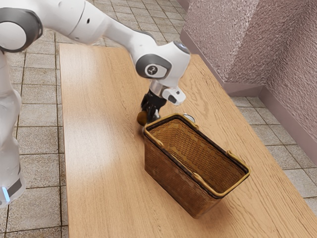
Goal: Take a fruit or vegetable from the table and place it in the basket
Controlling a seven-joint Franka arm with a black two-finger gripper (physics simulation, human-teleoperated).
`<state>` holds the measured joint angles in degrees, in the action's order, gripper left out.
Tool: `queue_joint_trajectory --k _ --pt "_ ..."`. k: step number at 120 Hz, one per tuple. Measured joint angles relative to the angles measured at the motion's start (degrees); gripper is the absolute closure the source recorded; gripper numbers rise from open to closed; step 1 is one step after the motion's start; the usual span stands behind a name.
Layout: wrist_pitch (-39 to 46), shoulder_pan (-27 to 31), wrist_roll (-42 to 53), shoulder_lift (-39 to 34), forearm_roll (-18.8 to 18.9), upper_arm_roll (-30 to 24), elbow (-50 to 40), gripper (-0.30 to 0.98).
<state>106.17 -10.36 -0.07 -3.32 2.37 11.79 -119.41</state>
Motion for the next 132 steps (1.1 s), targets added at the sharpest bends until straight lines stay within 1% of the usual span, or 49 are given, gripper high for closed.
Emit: queue_joint_trajectory --k 21,34,41,47,56,63,81,93,108,116,132 --pt "-3.34 0.59 -0.86 -6.86 2.79 -0.05 1.25 0.44" --pt "-5.88 0.7 -1.32 -10.06 4.59 2.11 1.85 0.46" --pt "-7.27 0.79 -1.51 -10.72 5.51 2.15 4.24 0.47" --pt "-8.46 0.79 -1.65 -10.45 5.97 0.37 7.93 0.46" --pt "-10.26 0.72 -1.87 -7.88 6.26 -4.87 15.28 0.48" --pt "-11.69 0.5 -2.1 -3.88 5.99 -8.91 21.85 0.49" --pt "-14.42 -0.45 -2.68 5.08 5.58 -15.23 33.04 0.49" --pt "-15.13 -0.09 -3.13 7.15 5.53 -19.68 34.85 0.49" --pt "-14.76 -0.09 -3.75 10.31 5.47 -23.51 35.25 0.49" --pt "-14.32 -0.03 -4.06 11.79 5.47 -24.38 35.46 0.49" --pt "-13.38 0.36 -4.57 14.48 5.39 -24.74 35.93 0.46"
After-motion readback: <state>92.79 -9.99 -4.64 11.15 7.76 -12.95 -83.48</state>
